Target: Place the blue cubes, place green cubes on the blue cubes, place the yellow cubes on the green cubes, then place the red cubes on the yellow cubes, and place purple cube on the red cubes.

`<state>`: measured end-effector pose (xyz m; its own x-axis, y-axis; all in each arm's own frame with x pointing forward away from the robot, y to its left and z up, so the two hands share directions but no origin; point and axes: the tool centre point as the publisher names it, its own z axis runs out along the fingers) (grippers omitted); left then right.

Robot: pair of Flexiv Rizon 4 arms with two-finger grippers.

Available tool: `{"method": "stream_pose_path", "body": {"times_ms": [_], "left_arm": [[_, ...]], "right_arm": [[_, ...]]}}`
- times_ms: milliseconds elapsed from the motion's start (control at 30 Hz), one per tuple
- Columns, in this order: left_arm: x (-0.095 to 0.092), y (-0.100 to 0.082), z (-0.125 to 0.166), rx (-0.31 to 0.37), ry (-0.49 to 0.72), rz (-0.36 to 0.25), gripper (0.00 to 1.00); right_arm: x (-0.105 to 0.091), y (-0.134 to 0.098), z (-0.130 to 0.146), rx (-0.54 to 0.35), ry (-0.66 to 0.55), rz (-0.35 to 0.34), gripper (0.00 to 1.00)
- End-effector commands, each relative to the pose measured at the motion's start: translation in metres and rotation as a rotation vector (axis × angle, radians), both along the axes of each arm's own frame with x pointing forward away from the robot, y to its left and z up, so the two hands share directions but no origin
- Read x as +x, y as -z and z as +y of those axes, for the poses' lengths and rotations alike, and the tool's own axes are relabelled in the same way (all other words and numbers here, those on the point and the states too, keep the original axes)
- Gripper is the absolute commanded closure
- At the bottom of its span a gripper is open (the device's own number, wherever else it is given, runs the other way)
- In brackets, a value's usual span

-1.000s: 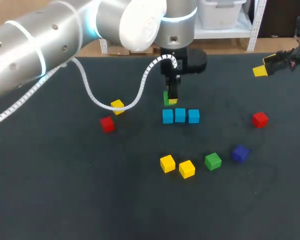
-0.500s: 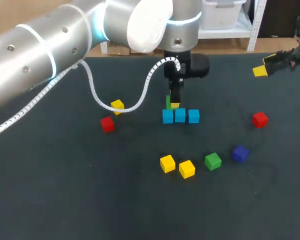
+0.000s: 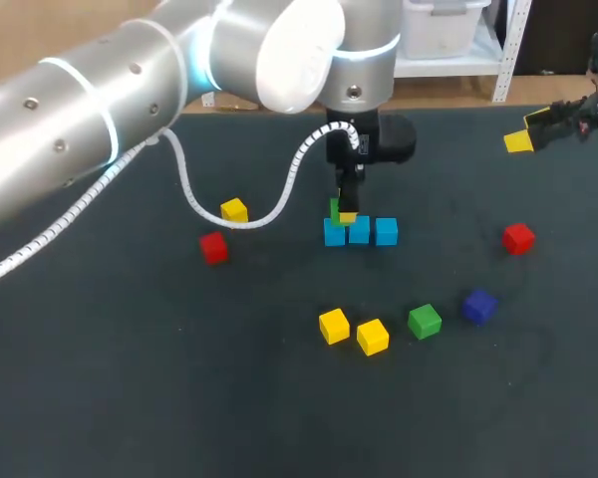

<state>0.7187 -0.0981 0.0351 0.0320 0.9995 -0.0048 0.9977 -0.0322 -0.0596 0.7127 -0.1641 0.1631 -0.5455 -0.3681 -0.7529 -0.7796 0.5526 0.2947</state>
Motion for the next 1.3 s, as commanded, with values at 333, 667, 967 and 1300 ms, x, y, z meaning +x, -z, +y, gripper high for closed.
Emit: {"method": "stream_pose_path", "body": {"times_ms": [333,667,967,1300], "left_arm": [[0.006,0.004,-0.006,0.016,0.014,0.010,0.85],[0.008,0.007,-0.006,0.023,0.009,0.014,0.61],[0.010,0.008,-0.005,0.030,0.005,0.012,0.35],[0.009,-0.021,0.005,-0.012,-0.040,0.017,0.57]], "right_arm": [[0.000,0.000,0.000,0.002,-0.001,-0.002,0.00],[0.000,0.000,0.000,0.002,-0.001,-0.002,0.00],[0.000,0.000,0.000,0.002,-0.001,-0.002,0.00],[0.000,0.000,0.000,0.002,-0.001,-0.002,0.00]]}}
